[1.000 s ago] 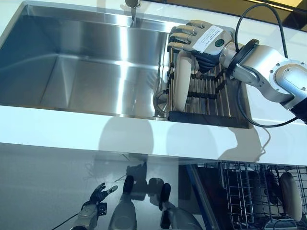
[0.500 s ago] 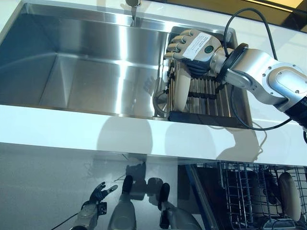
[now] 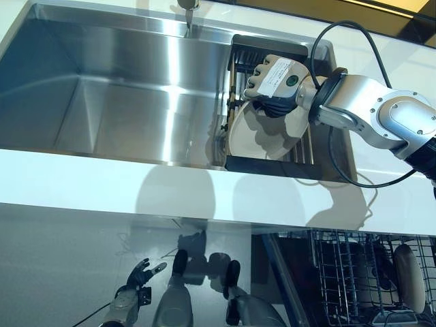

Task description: Take plates into dishwasher

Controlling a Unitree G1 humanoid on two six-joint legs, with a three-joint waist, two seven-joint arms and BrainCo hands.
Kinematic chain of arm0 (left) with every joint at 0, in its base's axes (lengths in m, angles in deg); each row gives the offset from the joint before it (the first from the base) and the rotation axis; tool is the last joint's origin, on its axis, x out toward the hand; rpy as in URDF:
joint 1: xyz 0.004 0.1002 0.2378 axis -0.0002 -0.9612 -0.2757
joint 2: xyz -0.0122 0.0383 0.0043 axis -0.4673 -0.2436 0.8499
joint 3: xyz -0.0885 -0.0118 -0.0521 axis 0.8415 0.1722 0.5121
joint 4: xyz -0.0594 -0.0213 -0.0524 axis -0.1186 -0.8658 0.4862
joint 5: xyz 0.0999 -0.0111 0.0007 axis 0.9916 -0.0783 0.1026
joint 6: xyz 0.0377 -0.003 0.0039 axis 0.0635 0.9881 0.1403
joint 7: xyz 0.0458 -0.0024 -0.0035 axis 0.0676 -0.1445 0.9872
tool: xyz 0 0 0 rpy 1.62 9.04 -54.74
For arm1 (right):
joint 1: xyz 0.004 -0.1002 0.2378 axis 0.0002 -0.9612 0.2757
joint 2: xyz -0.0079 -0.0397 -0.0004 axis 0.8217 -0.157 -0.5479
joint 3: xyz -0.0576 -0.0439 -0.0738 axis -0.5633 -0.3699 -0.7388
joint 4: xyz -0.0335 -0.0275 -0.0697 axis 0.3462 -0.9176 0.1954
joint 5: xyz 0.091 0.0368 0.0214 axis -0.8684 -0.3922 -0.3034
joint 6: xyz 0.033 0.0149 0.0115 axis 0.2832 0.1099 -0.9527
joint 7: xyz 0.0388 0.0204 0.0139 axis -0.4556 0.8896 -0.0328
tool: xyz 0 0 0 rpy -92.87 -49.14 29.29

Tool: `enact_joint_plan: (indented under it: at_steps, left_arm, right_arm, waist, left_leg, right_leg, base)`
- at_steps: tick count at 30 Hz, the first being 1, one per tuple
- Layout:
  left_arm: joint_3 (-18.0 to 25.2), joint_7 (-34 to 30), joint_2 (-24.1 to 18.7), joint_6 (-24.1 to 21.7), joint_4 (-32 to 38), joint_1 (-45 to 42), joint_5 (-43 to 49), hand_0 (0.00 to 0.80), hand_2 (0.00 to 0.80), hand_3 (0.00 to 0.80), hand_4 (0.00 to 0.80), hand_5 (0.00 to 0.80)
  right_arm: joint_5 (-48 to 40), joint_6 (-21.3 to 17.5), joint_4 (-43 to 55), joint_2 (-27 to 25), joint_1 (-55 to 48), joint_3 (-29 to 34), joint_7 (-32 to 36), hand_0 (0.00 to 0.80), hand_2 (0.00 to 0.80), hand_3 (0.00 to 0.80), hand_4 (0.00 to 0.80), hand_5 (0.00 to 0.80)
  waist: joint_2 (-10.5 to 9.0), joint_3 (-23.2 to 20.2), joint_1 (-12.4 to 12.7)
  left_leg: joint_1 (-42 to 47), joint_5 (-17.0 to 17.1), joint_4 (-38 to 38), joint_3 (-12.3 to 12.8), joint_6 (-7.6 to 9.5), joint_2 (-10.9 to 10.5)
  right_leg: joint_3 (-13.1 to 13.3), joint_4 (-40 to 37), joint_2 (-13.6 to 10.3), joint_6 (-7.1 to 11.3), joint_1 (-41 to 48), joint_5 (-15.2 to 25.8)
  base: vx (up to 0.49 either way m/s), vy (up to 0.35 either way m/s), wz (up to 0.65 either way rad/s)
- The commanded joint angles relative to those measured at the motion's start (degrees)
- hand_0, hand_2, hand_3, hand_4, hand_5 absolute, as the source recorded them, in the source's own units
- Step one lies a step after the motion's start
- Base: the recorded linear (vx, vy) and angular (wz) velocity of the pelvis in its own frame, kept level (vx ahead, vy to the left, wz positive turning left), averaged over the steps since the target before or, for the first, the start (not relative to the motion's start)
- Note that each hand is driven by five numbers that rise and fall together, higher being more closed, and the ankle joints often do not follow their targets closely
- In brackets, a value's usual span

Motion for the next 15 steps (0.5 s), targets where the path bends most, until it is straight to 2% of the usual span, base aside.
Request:
enact_joint_plan:
  at_steps: [1, 7, 15]
  left_arm:
    - [1.27, 0.03, -0.13, -1.81, -1.16, 0.72, -0.83, 0.0, 0.0, 0.0, 0.0, 0.0]
    - [1.24, 0.62, -0.23, -1.54, -0.8, 0.34, 0.06, 0.0, 0.0, 0.0, 0.0, 0.0]
    - [0.82, 1.26, 0.27, -1.21, -1.57, -0.38, 1.08, 0.0, 0.0, 0.0, 0.0, 0.0]
  right_arm:
    - [1.48, -0.92, -1.19, -1.11, 5.39, -2.16, -4.41, 0.8, 0.8, 0.8, 0.8, 0.8]
    - [4.73, 1.94, -5.81, -2.43, 6.37, -1.47, -9.82, 0.8, 0.8, 0.8, 0.8, 0.8]
    - [10.51, 8.49, -12.45, -6.02, 7.58, 0.68, -17.37, 0.8, 0.8, 0.8, 0.8, 0.8]
  waist:
    - [-2.79, -1.95, 0.4]
    - [-2.87, -3.75, -0.07]
    - [-2.81, -7.86, -1.87]
  left_leg:
    - [-0.71, -0.52, -0.26, 1.91, 0.6, -0.49]
    - [0.69, -1.19, -0.26, 1.89, 0.74, -0.56]
    - [3.73, -2.71, -0.26, 2.79, 1.08, -0.51]
  right_leg:
    - [0.18, -0.09, -2.8, 4.45, -0.76, 1.91]
    - [0.57, -0.09, -2.69, 4.44, 0.45, 1.5]
    - [2.41, -0.09, -2.37, 4.52, 2.74, 0.73]
  base:
    - [0.0, 0.0, 0.0]
    - [0.0, 0.0, 0.0]
    - [0.024, 0.002, -0.03]
